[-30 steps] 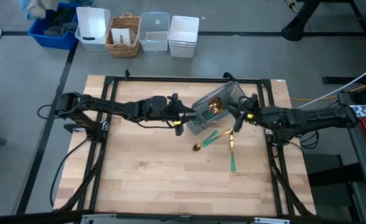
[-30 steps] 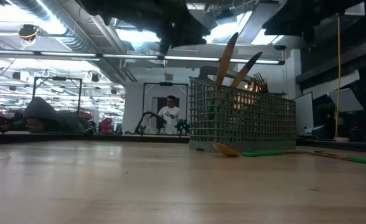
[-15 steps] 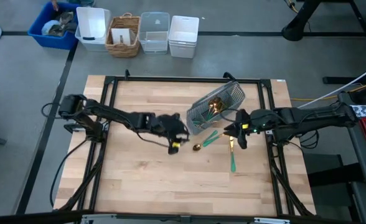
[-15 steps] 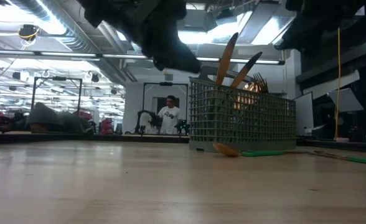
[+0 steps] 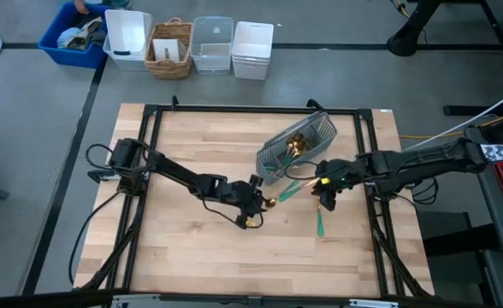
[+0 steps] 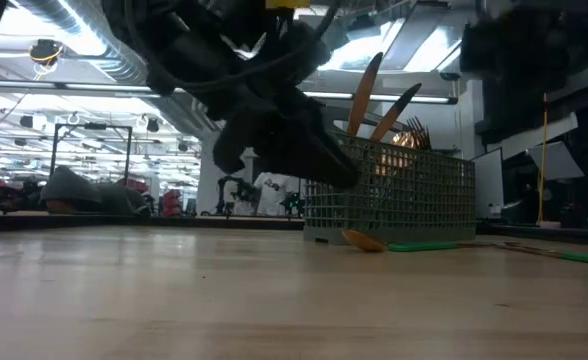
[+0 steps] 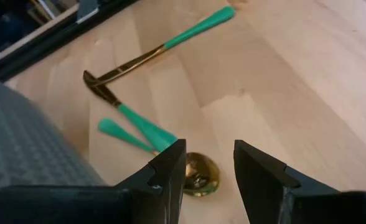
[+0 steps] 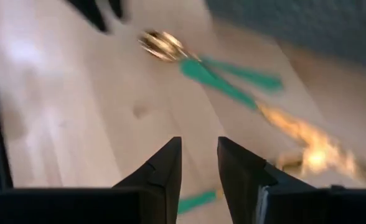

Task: Sort silverware
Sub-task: Put the bottom right knife into the basket

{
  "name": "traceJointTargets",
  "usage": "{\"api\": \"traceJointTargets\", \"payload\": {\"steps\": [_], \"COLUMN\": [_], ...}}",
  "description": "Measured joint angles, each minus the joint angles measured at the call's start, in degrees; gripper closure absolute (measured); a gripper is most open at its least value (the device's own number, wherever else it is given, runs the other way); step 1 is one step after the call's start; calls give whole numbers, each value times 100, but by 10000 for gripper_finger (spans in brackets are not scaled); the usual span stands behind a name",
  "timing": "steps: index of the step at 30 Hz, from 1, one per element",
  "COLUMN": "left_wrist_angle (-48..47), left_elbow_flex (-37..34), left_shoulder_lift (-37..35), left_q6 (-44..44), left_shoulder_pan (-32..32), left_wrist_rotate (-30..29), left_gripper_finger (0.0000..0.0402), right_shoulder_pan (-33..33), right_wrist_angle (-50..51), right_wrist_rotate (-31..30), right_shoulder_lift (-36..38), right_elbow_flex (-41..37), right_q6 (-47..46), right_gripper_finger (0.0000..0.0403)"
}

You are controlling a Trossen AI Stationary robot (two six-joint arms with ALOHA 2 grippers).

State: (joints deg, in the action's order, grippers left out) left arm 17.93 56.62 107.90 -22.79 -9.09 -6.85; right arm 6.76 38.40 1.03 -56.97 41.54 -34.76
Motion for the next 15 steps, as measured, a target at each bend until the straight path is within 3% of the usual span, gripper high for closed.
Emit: {"api": "traceJointTargets", "payload": {"steps": [7, 15], "left_wrist_angle": [-47, -85], "left_elbow_flex": [0, 0], "left_shoulder_lift": [0, 0], "left_q6": [399, 307], "left_shoulder_pan": [119, 131], "left_wrist_rotate": [-25, -24], "left_gripper_finger": [276, 276], "right_shoulder_pan": [0, 0], "right_wrist_angle": [906, 724], "right_wrist_rotate": [-108, 166], "right_shoulder_lift": [-661, -1739], "right_elbow_flex": [0, 0], "right_q6": [-2170, -2822], "right_gripper_finger": [299, 299]}}
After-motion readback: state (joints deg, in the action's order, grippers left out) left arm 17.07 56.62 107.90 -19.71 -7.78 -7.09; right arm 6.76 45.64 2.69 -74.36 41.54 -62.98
